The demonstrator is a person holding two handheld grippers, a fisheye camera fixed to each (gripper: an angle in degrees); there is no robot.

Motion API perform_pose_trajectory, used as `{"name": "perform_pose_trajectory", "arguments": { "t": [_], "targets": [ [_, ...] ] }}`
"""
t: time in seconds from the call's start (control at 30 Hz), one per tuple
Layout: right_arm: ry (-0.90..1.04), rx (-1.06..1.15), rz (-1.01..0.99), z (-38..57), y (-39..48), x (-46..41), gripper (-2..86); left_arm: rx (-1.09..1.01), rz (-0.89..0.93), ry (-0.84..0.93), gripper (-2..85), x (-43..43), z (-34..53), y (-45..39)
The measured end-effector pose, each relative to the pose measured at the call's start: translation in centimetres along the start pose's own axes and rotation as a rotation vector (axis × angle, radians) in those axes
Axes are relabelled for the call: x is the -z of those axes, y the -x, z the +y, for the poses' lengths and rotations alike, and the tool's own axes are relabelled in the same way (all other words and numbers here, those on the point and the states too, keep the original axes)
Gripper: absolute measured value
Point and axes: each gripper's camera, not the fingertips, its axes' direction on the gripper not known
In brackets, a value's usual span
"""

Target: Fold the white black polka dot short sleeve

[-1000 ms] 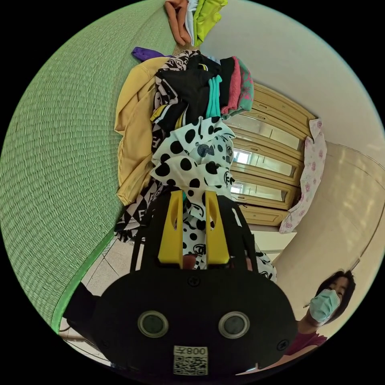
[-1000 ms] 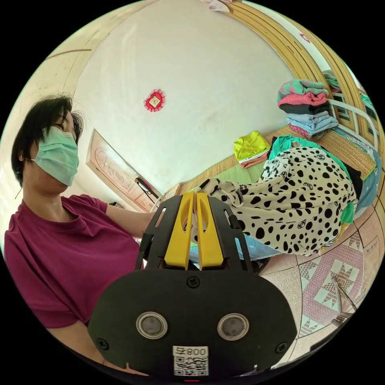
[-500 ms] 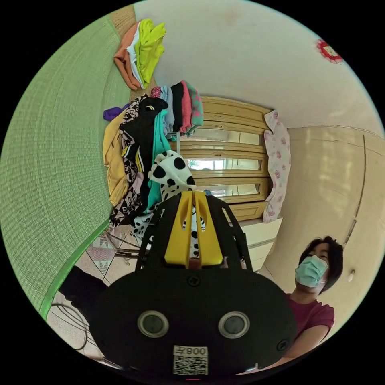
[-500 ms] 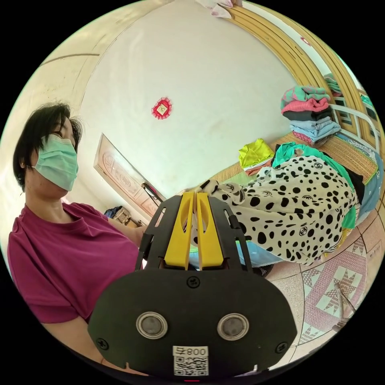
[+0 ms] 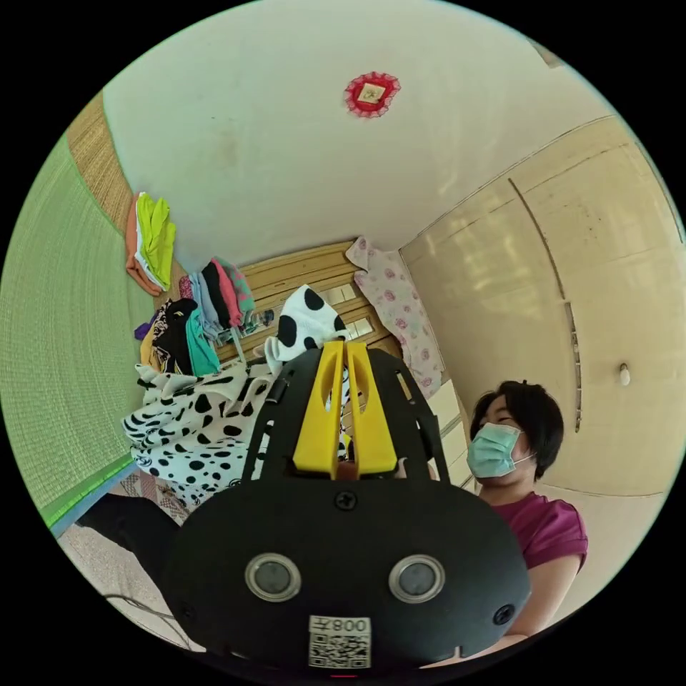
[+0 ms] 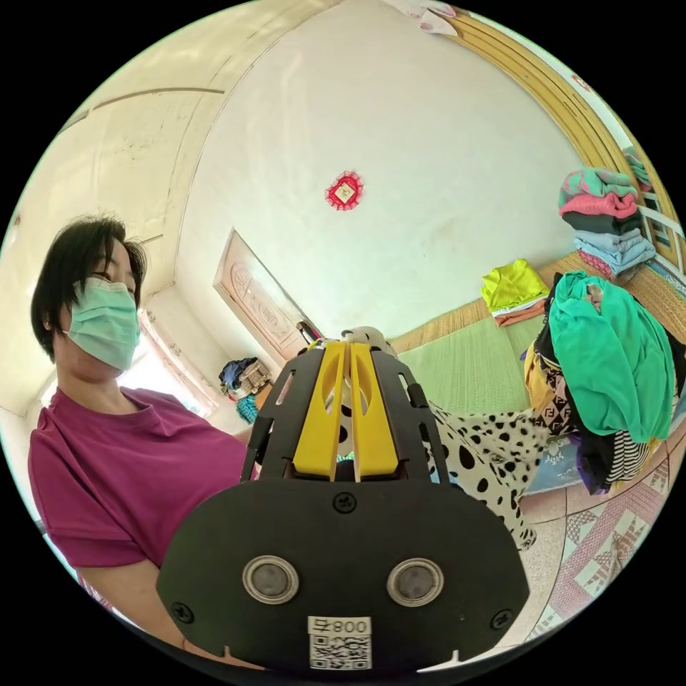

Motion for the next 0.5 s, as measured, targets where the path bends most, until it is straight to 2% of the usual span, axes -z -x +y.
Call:
{"name": "perform_pose_trajectory", "arguments": {
  "t": [0.27, 0.5],
  "targets": [
    [0.01, 0.117, -0.11, 0.1, 5.2, -3.2, 0.6, -0.264, 0.103, -0.078, 0.4, 2.5, 3.1, -17.5],
    [0.023, 0.225, -0.166, 0.6, 9.8, -4.8, 0.5, -0.407, 0.081, -0.134, 0.4, 4.3, 7.6, -28.3]
  ]
}}
